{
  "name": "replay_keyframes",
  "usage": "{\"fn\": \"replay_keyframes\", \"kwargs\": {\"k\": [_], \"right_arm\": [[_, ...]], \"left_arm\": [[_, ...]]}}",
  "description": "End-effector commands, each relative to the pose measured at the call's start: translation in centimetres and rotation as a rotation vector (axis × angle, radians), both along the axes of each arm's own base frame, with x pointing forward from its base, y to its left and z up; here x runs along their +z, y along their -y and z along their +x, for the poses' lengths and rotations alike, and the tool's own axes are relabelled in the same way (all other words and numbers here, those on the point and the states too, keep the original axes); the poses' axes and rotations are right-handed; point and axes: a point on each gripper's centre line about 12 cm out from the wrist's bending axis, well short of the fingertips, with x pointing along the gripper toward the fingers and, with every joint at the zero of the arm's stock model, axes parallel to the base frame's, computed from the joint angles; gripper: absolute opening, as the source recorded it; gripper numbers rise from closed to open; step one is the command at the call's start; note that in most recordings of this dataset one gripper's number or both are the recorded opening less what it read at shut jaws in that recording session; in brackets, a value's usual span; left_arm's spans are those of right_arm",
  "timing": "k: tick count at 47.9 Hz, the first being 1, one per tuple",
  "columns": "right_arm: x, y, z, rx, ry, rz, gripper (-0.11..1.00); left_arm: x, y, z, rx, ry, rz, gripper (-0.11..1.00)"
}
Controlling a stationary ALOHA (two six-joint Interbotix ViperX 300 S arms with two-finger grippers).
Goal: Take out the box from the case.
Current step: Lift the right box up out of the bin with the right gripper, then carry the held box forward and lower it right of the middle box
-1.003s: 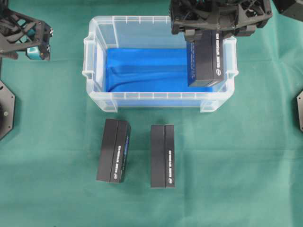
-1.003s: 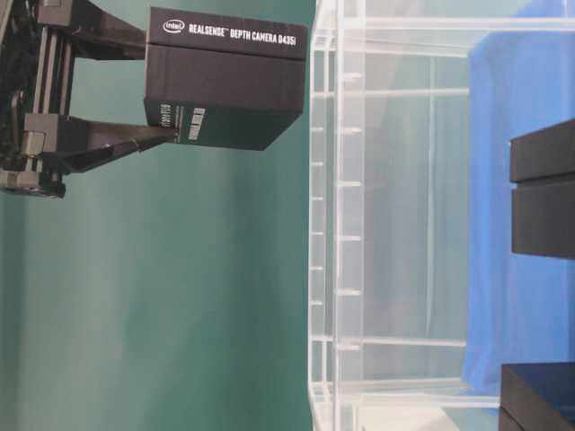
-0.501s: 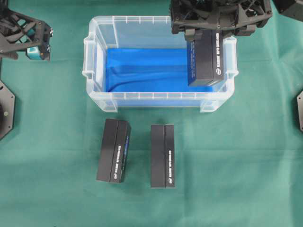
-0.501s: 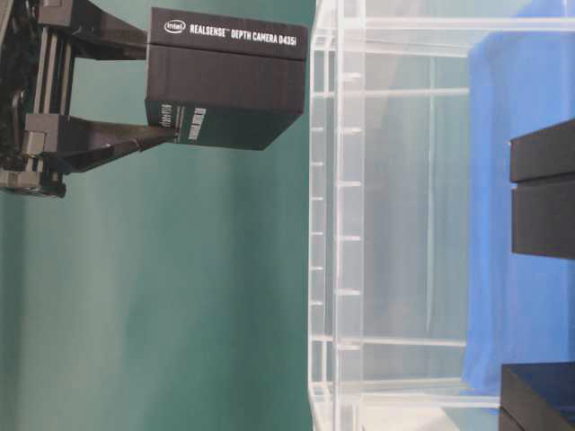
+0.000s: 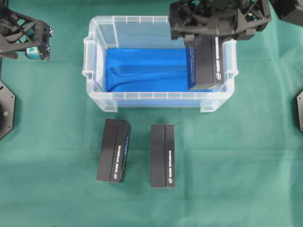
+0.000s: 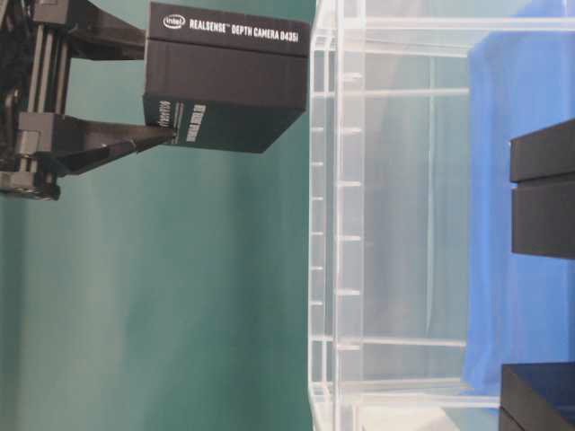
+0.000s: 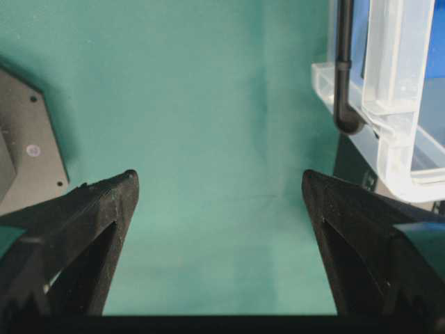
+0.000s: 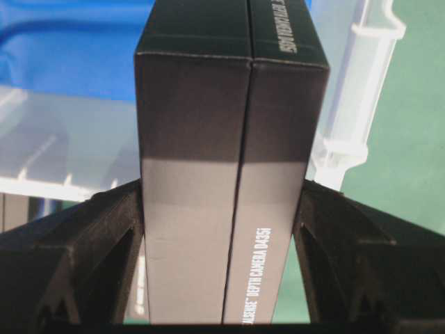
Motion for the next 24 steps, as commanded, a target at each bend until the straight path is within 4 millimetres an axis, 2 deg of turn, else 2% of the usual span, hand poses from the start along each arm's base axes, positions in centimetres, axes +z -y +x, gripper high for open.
{"fn": "replay_keyframes", "kwargs": {"k": [1, 13, 24], "right_arm": [[2.4, -1.2, -0.7, 0.015, 0.067, -0.013, 0.65], [2.5, -4.2, -0.6, 0.024, 0.049, -0.046, 0.65], [2.4, -8.0, -0.6, 0.031, 0.042, -0.032, 0.65]], "left_arm": [[0.6, -0.1, -0.1, 0.003, 0.019, 0.01, 0.96], [0.6, -0.1, -0.1, 0.003, 0.019, 0.01, 0.96], [0.6, -0.1, -0.1, 0.003, 0.016, 0.009, 0.96]]}}
